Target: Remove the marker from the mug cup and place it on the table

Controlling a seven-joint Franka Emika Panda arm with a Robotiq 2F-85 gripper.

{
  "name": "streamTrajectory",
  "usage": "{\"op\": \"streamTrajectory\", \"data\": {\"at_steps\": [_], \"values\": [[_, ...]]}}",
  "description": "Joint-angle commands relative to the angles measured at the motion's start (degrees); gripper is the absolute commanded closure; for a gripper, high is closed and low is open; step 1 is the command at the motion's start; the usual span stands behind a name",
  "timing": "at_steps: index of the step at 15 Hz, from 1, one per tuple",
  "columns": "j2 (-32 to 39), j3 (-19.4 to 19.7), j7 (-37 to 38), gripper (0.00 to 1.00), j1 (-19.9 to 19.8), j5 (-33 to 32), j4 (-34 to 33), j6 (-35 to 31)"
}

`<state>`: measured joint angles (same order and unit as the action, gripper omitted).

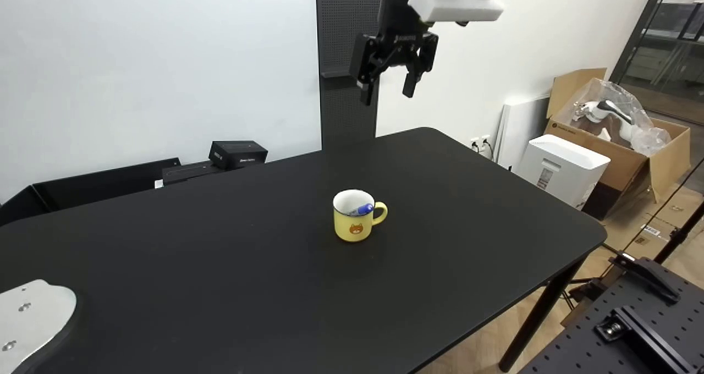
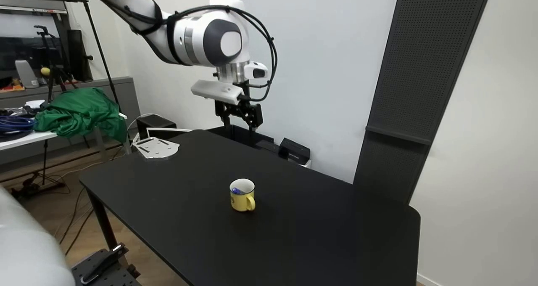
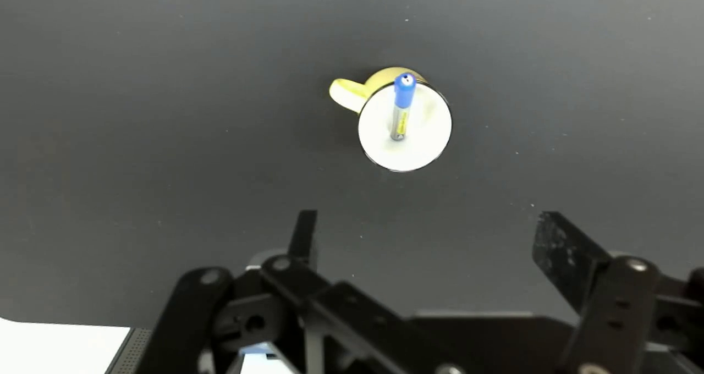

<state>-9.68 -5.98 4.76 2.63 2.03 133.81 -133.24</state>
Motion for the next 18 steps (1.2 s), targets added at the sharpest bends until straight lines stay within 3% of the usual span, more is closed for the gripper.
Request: {"op": "streamTrajectory", "data": {"at_steps": [1,10,18], "values": [[5.5,0.1,3.2,0.0,-0.4,-4.8,-1.7,-0.8],[8.6,0.5,0.8,0.0,1.0,-4.4,-0.2,-1.0],[10.0,0.0,2.1,0.0,2.3,-4.7,4.6,-16.3]]}}
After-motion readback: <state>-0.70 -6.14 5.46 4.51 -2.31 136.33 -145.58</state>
